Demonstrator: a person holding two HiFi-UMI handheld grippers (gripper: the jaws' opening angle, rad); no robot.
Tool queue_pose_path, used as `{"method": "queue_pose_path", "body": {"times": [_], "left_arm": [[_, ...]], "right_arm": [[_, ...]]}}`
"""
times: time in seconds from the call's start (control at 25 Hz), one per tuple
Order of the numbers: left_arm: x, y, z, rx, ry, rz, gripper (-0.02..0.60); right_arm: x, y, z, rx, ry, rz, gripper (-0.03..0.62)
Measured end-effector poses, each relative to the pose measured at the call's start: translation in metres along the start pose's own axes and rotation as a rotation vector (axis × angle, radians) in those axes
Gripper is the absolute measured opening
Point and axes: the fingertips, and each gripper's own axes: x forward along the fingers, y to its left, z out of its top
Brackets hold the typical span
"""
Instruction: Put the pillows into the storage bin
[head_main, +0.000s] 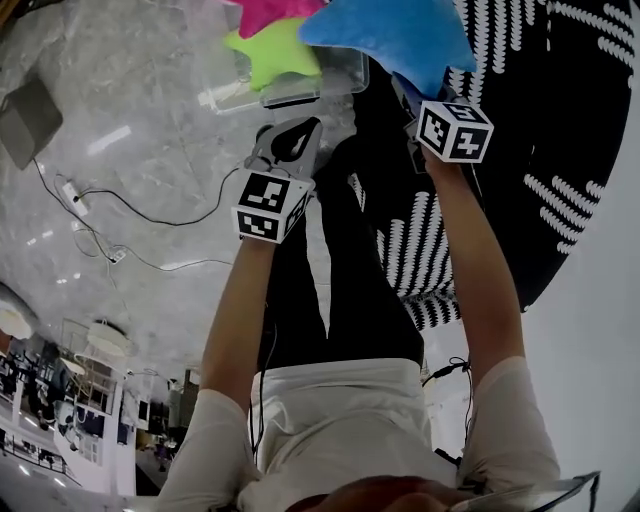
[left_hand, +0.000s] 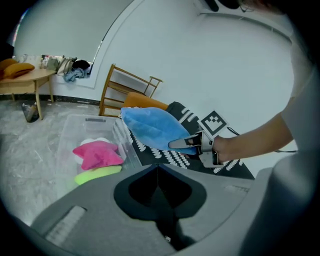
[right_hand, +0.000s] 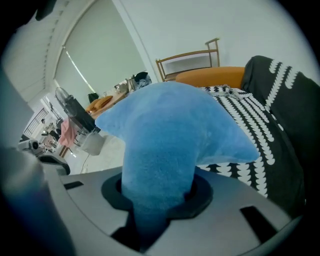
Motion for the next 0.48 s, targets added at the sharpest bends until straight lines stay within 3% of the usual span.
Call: {"method": "queue_pose_path", "body": {"times": [0.48], "left_arm": [[-0.066,0.083,-0.034,-0.106,-0.045,0.11,0.018]], "right_arm": [[0.076,0.108,0.0,-0.241,0.067,0.045,0.141]]}}
